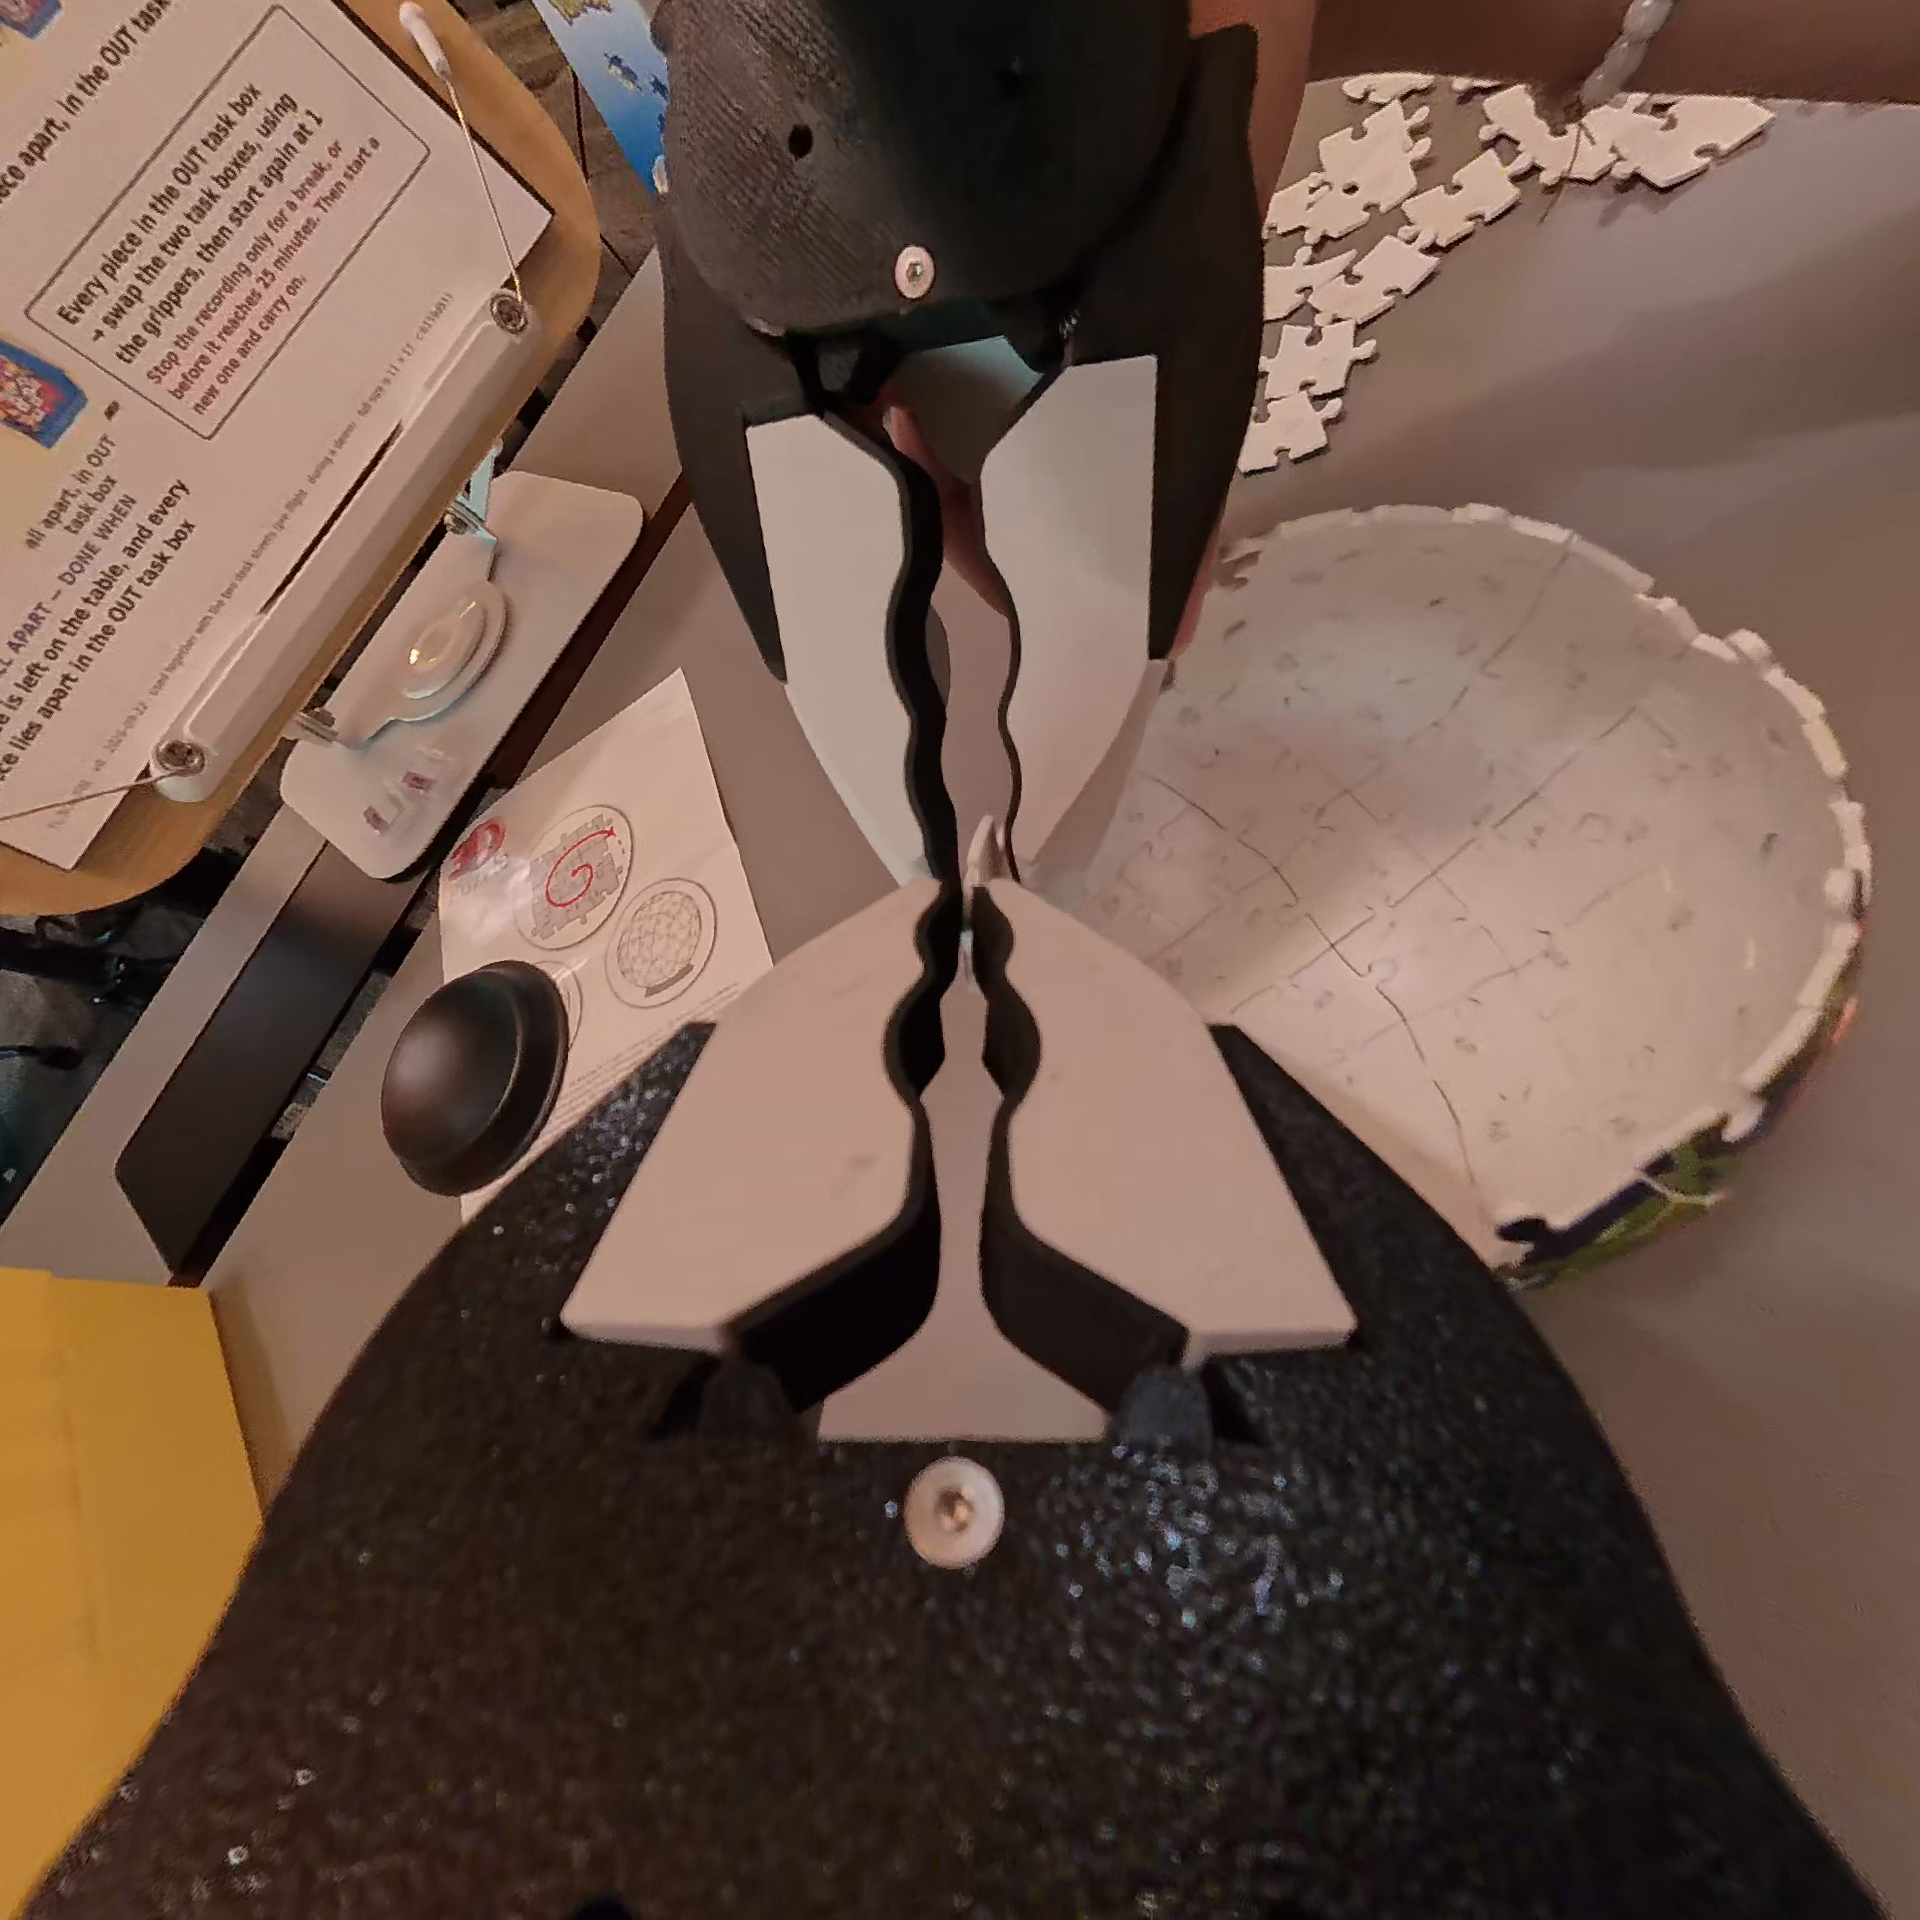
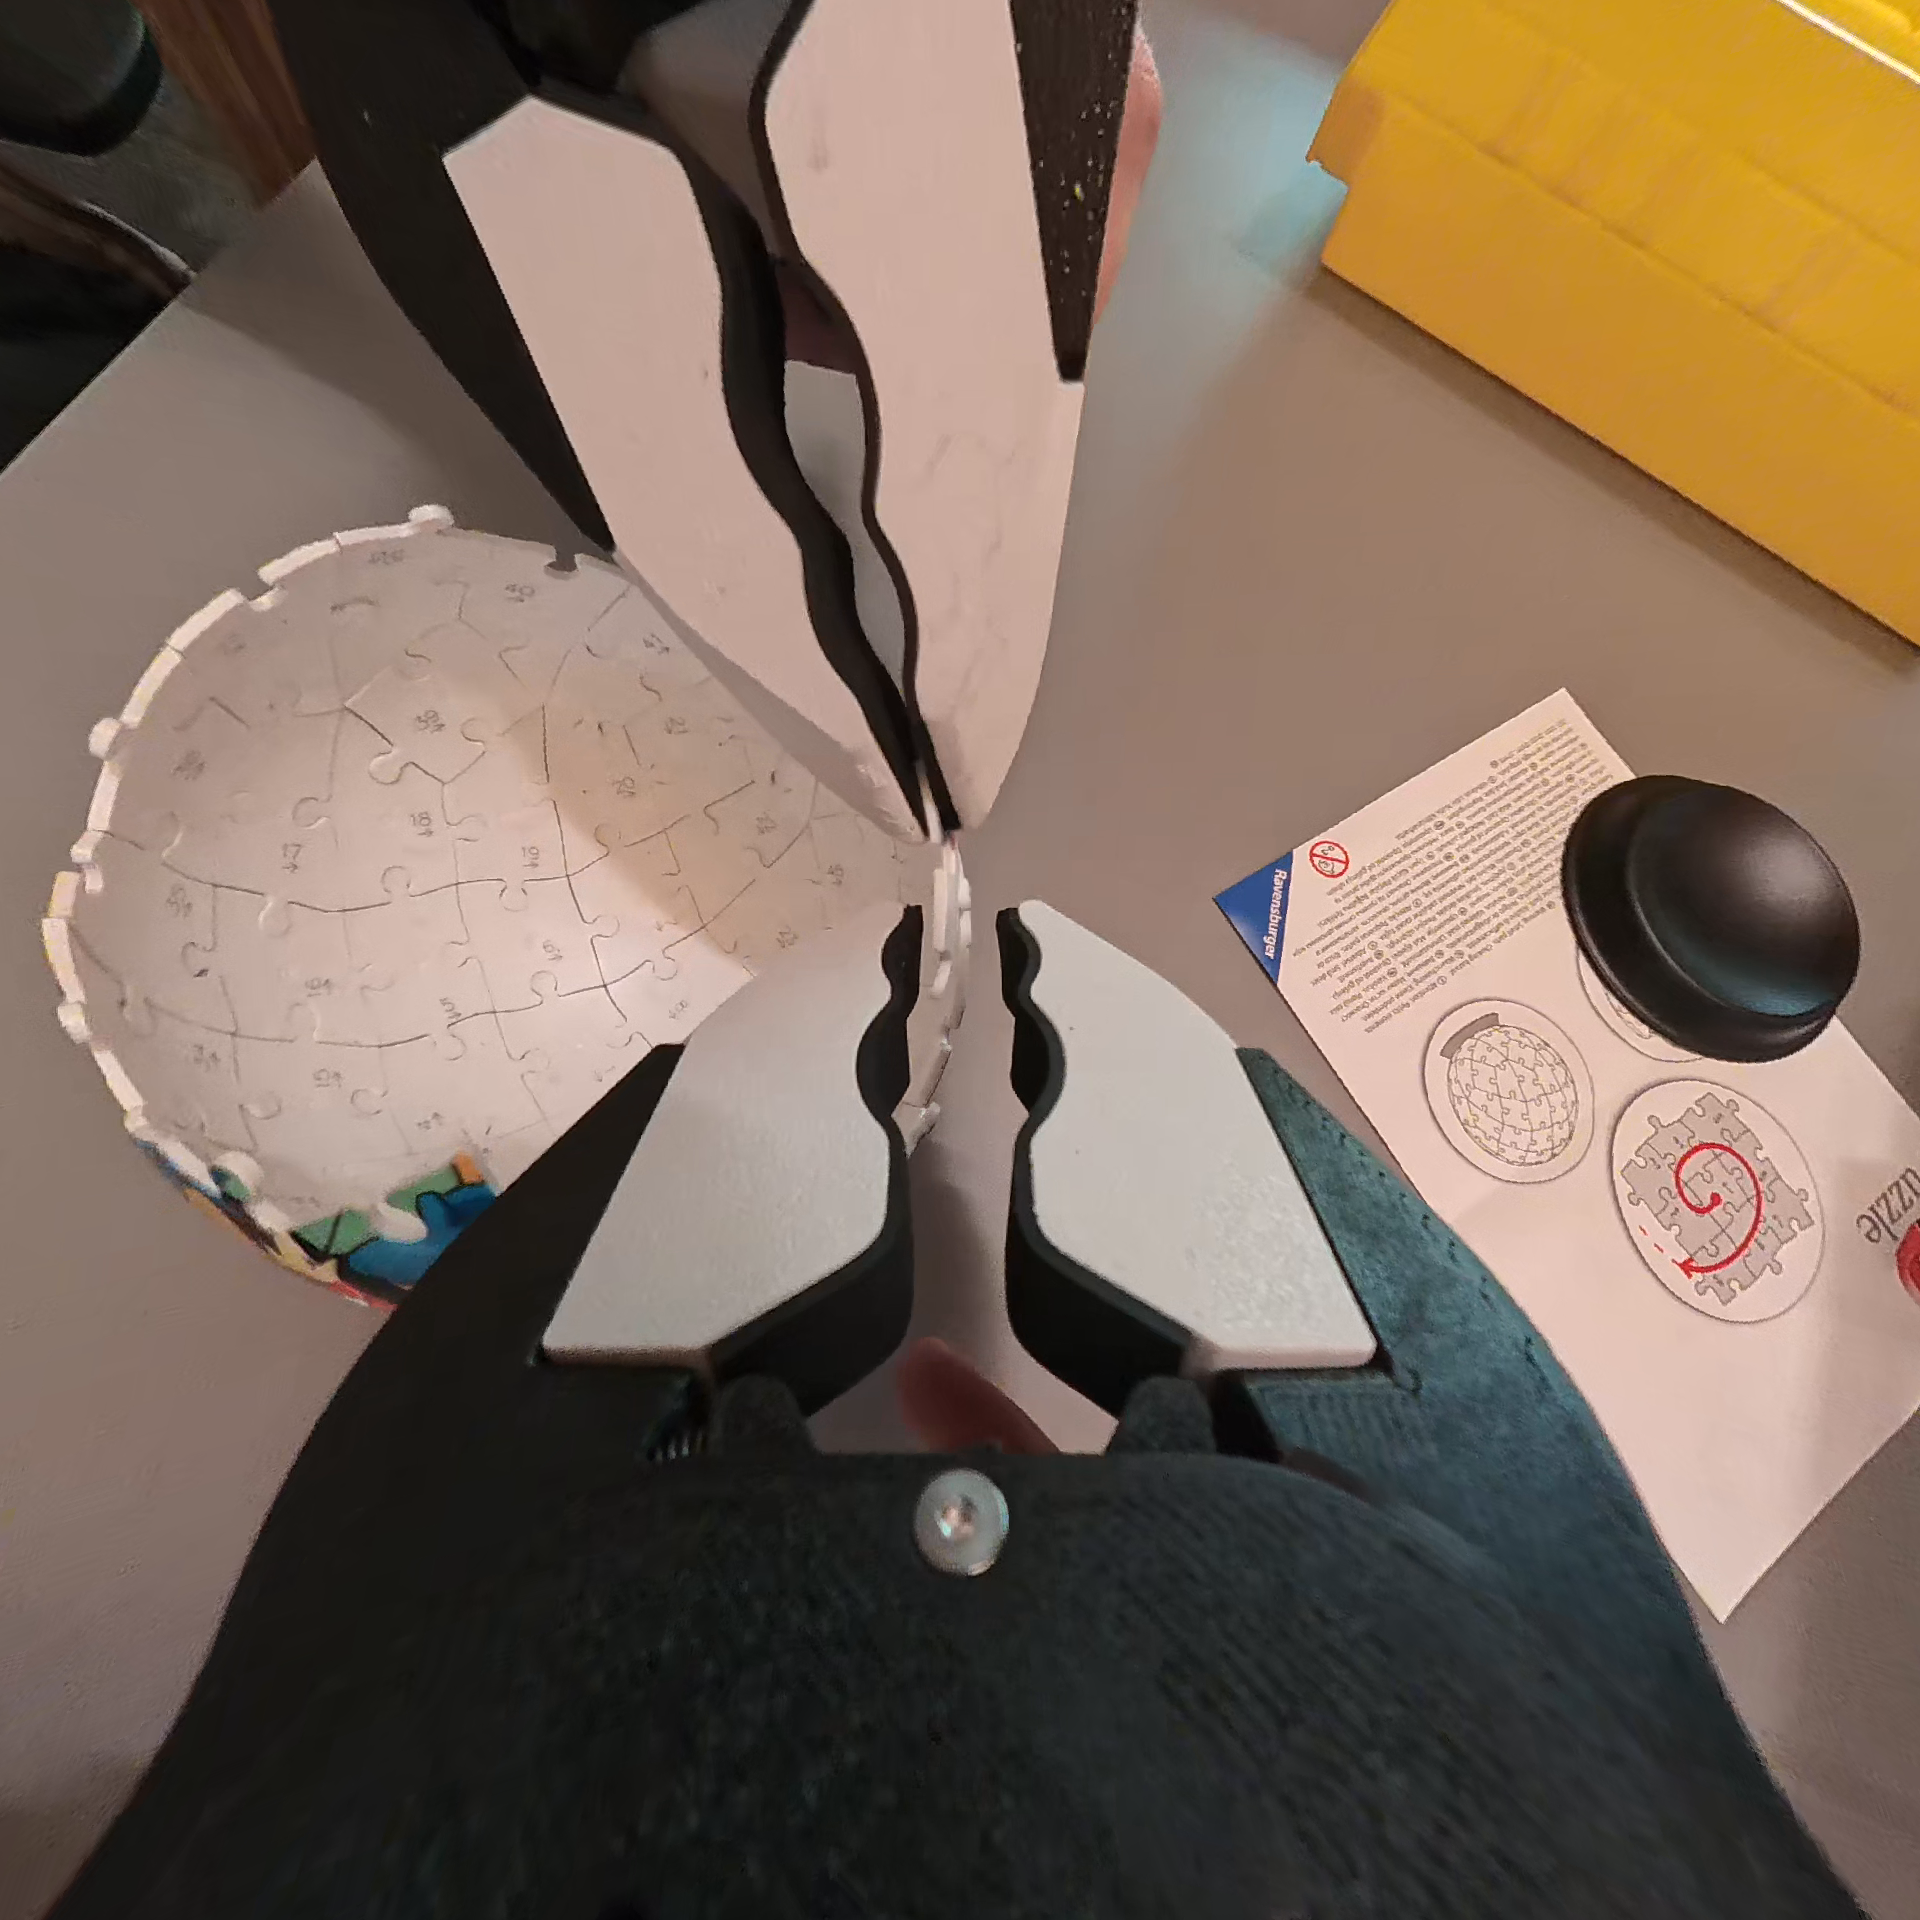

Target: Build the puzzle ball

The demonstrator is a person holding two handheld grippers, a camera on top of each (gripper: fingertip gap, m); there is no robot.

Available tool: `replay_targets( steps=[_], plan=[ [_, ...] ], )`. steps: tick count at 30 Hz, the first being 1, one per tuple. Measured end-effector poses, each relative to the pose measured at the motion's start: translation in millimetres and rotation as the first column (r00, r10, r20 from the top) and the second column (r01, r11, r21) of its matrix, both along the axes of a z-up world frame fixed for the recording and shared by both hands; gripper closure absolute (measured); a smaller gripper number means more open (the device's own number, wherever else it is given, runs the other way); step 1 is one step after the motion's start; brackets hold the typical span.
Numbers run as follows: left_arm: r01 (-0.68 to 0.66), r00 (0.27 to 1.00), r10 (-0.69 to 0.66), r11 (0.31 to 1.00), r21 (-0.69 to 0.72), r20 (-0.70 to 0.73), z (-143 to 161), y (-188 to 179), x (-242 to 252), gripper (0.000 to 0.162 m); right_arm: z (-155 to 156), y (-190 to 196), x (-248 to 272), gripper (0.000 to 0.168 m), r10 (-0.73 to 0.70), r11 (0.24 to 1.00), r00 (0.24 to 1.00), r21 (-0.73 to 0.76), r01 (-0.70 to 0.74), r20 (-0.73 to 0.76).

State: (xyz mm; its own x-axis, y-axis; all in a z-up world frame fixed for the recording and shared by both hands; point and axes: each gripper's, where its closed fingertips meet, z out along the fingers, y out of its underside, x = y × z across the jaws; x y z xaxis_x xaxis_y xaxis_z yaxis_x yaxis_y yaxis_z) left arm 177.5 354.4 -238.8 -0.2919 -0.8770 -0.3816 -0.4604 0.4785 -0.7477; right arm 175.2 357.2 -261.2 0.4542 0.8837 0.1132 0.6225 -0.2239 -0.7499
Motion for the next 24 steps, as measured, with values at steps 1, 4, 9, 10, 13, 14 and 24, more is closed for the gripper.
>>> replay_targets(
  steps=[1, 4, 9, 10, 13, 14, 24],
  plan=[
    [-0.005, 1.000, 0.005, 1.000, 0.000, -0.001, 0.1, 0.4, 0.1, 0.160, 0.3, 0.5, -0.2, 0.154, 0.000, 1.000, 1.000, -0.002, 0.000, 0.003],
    [-0.018, 1.000, 0.018, 1.000, 0.001, 0.004, 1.7, 2.0, 0.4, 0.160, 1.6, 2.4, -1.1, 0.158, 0.001, 1.000, 1.000, -0.003, -0.001, 0.012],
    [-0.031, 1.000, 0.031, 0.999, -0.012, 0.006, 2.0, 3.0, -0.1, 0.160, 0.8, 3.5, -3.0, 0.163, 0.006, 1.000, 1.000, -0.010, -0.006, 0.022],
    [-0.033, 0.999, 0.033, 0.999, -0.015, 0.005, 1.8, 3.1, -0.4, 0.160, 0.5, 3.6, -3.4, 0.163, 0.008, 1.000, 1.000, -0.010, -0.008, 0.024],
    [-0.042, 0.999, 0.042, 0.999, -0.030, -0.008, 0.1, 2.7, -1.7, 0.160, -0.7, 3.7, -4.3, 0.161, 0.015, 1.000, 0.999, -0.011, -0.014, 0.035],
    [-0.047, 0.999, 0.047, 0.998, -0.030, -0.010, -0.5, 2.7, -1.9, 0.160, -1.2, 4.1, -4.3, 0.160, 0.016, 1.000, 0.999, -0.010, -0.016, 0.041],
    [-0.083, 0.997, 0.082, 0.996, -0.027, -0.010, -3.5, 5.6, -1.6, 0.160, -4.7, 5.3, -3.4, 0.164, 0.015, 1.000, 0.997, -0.008, -0.015, 0.069]
  ],
)
